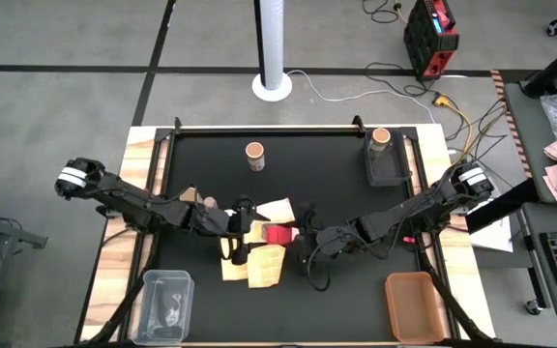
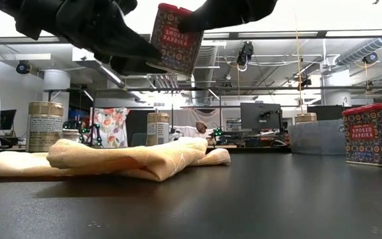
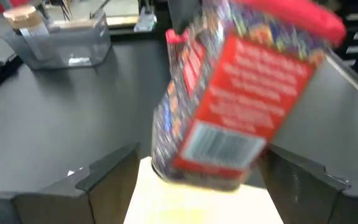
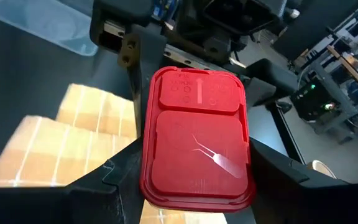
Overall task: Sort spices by type
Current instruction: Put the top red spice can into the transparent bin
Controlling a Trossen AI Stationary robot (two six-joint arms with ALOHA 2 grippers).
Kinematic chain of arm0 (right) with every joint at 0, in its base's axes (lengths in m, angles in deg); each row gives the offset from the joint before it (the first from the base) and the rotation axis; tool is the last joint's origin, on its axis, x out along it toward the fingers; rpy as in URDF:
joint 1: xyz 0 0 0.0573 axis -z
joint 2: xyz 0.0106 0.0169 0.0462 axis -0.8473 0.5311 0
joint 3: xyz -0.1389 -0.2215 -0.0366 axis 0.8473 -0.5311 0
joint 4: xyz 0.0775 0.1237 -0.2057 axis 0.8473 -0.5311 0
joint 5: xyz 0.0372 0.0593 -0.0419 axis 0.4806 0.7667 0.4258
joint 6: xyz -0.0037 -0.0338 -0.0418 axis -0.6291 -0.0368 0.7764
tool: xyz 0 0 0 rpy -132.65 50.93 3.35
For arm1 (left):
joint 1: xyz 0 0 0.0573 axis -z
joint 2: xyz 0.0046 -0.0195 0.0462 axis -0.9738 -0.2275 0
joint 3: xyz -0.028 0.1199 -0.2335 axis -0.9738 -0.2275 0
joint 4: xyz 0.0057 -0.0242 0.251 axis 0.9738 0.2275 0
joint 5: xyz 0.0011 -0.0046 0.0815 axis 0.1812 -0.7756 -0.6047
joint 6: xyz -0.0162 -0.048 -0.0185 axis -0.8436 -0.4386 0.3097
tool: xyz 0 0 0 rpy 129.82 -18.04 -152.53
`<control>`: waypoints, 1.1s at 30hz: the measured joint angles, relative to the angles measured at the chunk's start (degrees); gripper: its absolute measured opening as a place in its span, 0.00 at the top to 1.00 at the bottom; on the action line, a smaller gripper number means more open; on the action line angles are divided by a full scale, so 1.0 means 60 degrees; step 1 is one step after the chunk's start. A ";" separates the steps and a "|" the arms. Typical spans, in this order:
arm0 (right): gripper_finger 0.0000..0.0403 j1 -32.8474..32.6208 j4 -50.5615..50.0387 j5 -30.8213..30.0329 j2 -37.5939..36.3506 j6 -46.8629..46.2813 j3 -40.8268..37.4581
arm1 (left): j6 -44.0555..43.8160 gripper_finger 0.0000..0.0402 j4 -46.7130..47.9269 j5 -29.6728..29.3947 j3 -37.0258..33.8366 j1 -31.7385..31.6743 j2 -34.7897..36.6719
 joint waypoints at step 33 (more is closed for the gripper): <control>0.10 0.0101 0.0449 0.0572 0.0198 -0.0354 -0.0022 | -0.0144 0.65 -0.0791 -0.3299 -0.0015 0.2692 0.0007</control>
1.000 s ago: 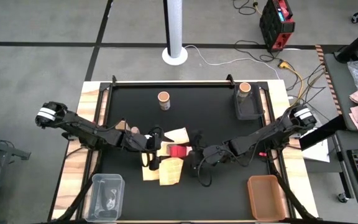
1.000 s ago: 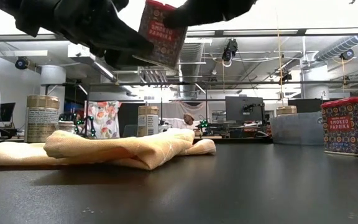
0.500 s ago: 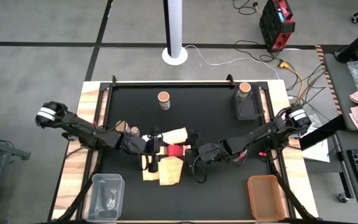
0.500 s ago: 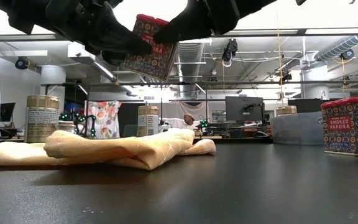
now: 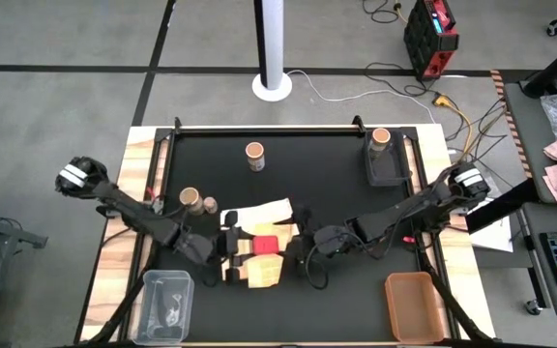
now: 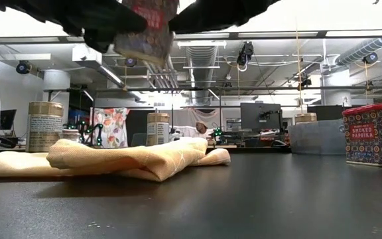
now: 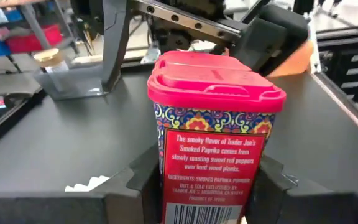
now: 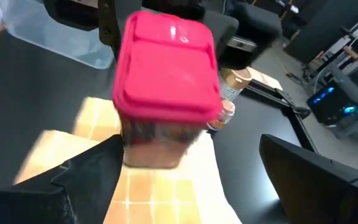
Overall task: Sort spices by type
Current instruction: Put the top red spice can into the transparent bin
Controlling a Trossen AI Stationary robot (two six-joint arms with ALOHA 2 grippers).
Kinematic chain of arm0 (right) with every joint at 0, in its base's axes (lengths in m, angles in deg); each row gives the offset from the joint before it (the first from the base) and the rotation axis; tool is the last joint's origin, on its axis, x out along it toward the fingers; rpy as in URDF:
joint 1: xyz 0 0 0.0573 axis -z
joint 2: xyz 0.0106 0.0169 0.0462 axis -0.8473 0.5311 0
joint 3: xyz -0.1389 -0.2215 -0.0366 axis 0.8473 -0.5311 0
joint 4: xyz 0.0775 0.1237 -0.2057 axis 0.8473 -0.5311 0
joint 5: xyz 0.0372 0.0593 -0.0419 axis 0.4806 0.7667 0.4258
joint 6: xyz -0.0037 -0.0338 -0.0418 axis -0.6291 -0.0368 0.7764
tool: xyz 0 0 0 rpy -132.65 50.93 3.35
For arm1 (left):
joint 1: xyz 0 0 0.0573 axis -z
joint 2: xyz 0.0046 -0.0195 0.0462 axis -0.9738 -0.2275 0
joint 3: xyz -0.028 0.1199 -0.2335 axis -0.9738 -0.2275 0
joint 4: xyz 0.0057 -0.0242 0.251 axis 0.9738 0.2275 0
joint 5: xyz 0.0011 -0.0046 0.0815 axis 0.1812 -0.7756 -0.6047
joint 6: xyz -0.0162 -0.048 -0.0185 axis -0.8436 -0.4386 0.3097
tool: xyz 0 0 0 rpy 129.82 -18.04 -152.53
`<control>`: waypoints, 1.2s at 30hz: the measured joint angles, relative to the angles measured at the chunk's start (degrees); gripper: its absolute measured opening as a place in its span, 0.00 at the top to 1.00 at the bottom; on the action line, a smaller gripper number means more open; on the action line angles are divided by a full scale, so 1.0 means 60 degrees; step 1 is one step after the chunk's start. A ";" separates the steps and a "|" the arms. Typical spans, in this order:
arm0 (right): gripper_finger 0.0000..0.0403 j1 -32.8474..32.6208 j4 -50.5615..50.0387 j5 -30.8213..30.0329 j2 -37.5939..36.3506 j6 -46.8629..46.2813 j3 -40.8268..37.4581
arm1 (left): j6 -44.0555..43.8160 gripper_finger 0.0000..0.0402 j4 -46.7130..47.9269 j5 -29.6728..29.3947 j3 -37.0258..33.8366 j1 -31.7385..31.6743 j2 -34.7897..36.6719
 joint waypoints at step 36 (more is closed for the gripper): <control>0.21 -0.0258 0.4987 0.1918 0.2922 -0.1305 0.0962 | 0.1700 0.63 -0.2142 -0.1969 -0.0058 0.2191 -0.0394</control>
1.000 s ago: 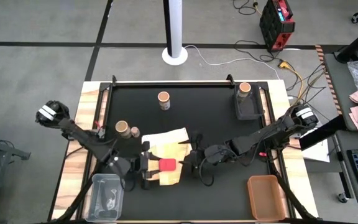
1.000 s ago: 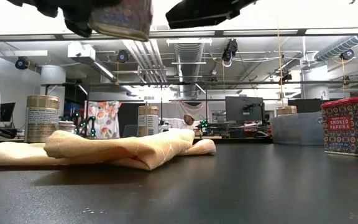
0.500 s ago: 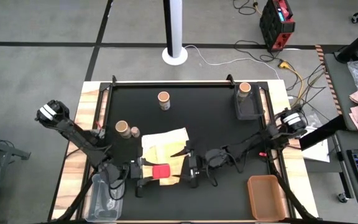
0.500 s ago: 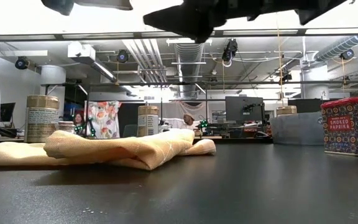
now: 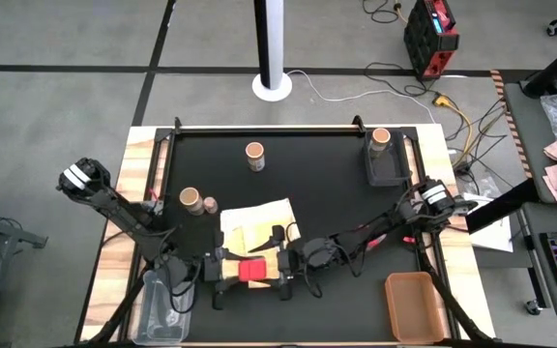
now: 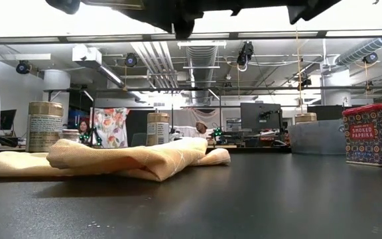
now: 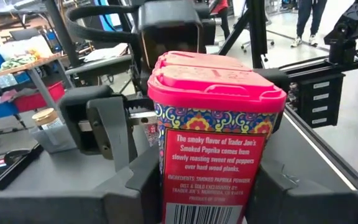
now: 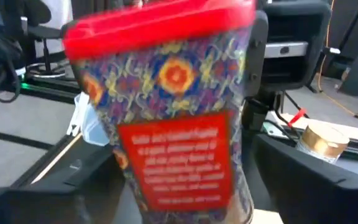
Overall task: Sort spices by type
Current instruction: Put the top red spice can into the transparent bin
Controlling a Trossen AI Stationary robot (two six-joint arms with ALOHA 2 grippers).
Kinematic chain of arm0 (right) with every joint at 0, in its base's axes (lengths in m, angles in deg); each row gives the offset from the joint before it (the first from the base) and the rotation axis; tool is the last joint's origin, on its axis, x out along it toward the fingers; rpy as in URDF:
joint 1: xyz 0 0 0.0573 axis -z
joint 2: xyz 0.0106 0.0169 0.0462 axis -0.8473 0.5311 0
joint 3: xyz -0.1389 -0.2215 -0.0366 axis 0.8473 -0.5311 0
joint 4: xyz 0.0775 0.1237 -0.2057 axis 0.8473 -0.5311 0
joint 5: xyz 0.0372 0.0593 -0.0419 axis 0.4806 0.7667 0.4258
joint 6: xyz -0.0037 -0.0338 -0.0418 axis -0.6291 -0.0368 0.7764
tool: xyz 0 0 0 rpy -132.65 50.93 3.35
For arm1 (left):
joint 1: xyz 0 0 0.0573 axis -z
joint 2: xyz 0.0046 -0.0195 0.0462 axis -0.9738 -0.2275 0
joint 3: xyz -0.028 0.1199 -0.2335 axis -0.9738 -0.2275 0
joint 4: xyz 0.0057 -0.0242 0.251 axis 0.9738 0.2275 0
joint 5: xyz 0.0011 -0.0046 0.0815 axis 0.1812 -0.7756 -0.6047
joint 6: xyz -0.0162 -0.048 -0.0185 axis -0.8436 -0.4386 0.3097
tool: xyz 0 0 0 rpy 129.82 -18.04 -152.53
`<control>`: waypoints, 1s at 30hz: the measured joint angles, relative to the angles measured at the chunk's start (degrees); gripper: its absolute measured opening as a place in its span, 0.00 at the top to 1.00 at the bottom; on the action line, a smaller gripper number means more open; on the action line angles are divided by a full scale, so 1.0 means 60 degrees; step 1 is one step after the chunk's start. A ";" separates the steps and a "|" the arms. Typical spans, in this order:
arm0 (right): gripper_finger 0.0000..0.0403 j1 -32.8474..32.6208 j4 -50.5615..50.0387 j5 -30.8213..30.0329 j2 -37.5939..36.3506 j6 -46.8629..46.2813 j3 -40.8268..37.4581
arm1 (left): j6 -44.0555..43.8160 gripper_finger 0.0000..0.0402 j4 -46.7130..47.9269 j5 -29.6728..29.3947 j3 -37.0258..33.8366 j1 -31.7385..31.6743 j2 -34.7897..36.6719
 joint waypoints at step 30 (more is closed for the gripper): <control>0.51 -0.1169 -0.7737 -0.3587 -0.0200 -0.3938 0.2189 | -0.1158 0.29 0.2126 -0.0195 -0.0004 0.0411 0.0047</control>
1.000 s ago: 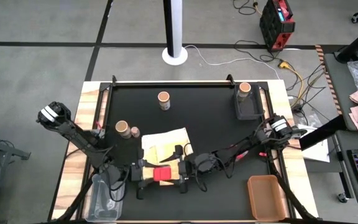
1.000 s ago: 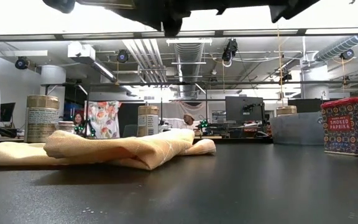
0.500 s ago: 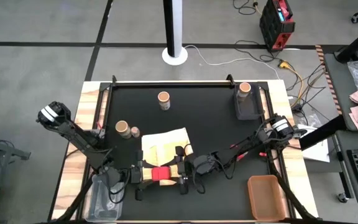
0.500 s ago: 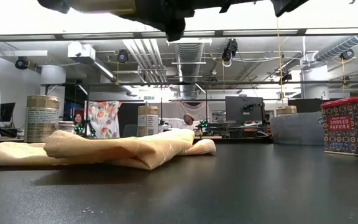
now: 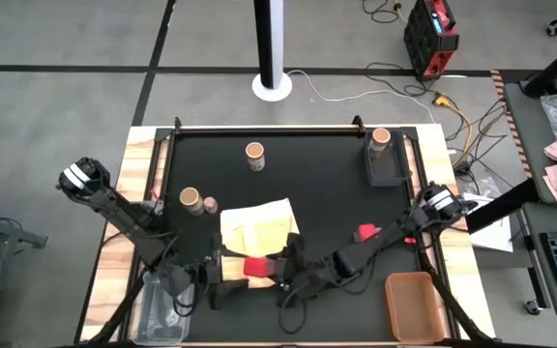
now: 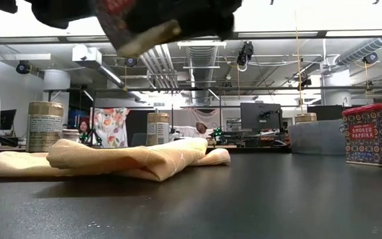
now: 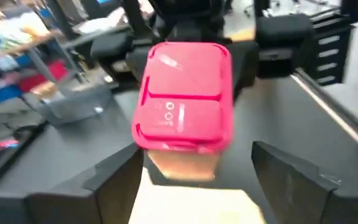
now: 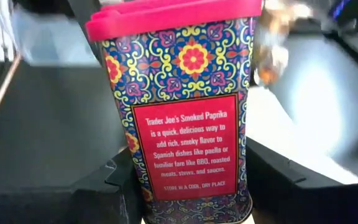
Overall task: Sort spices by type
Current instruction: Put the top red spice can into the transparent bin
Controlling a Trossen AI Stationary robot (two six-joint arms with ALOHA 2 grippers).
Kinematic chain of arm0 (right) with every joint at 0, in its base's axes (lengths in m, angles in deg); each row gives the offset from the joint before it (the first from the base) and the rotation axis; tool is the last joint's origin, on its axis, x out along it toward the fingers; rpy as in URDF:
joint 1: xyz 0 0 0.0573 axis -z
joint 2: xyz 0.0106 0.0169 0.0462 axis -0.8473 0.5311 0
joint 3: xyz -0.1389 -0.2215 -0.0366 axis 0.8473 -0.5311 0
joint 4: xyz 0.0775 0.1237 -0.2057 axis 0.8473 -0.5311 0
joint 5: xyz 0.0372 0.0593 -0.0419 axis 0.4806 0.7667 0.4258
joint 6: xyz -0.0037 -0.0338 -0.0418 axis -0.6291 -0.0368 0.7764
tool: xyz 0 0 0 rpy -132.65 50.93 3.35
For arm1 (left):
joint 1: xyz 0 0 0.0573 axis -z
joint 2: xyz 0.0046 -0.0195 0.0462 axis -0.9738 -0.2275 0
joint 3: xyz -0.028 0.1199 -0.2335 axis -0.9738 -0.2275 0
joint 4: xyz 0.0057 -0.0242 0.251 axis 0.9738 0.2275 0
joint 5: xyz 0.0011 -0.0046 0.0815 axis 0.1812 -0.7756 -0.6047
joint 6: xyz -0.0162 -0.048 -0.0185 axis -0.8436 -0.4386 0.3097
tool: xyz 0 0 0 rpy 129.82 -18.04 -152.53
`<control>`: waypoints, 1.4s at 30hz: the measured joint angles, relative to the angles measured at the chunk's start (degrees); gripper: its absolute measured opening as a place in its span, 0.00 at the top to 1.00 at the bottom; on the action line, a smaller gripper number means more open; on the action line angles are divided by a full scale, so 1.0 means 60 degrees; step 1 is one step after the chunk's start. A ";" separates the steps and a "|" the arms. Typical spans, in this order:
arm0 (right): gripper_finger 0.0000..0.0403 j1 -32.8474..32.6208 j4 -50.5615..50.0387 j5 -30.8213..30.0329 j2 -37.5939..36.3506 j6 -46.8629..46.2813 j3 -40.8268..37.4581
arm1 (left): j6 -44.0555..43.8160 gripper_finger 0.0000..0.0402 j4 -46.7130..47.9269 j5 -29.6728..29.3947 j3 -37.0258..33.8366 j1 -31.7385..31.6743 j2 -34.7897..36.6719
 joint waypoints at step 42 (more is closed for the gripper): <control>0.51 -0.0398 -0.2138 -0.0242 0.0004 -0.1483 0.0314 | 0.0629 0.29 -0.0453 0.0527 0.0820 0.0070 -0.0729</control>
